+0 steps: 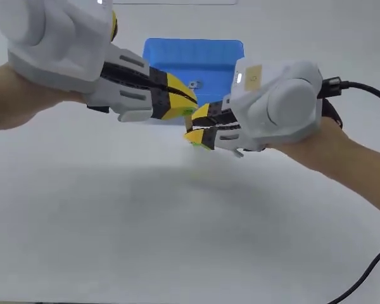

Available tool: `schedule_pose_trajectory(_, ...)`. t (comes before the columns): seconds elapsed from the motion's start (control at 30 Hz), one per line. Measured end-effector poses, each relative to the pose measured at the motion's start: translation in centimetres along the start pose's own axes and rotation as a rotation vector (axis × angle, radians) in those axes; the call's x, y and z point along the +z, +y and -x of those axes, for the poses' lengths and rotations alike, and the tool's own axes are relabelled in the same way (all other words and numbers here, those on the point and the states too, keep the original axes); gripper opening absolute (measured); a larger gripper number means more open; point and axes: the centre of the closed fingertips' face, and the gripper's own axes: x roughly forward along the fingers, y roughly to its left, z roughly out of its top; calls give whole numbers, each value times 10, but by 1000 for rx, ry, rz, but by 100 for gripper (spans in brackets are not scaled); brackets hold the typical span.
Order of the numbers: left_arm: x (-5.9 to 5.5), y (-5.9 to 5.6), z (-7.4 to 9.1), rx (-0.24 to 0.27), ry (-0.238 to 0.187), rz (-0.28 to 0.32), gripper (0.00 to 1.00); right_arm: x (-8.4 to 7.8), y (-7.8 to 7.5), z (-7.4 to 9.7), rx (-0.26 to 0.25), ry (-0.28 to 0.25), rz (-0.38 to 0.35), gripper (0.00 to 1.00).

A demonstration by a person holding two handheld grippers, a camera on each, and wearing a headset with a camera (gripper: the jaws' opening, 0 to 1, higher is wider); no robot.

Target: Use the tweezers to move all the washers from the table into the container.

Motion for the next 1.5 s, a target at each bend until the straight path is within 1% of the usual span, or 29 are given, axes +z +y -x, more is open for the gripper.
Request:
schedule_pose_trajectory(0.3,-1,2,-3,-2,3,3,5,-3,-1,-1,4,-8,-16,12)
schedule_pose_trajectory(0.53,-2,2,-4,-4,8,12,5,-4,-1,-1,17,-21,-30,12)
schedule_pose_trajectory(0.67,-2,1,-4,-13,19,7,5,-3,1,-1,32,-24,-28,12)
schedule_pose_trajectory(0.97,-1,-1,-5,-23,22,4,5,-3,3,0,49,-23,-15,13)
schedule_pose_trajectory(1.13,-2,0,-4,-28,25,6,5,-2,3,2,74,-48,-61,12)
schedule_pose_trajectory(1.27,-2,0,-4,-29,22,13,5,-1,4,1,84,-57,-71,11)
schedule_pose_trajectory(1.5,0,-2,-3,-32,28,3,5,1,5,2,79,-56,-67,10)
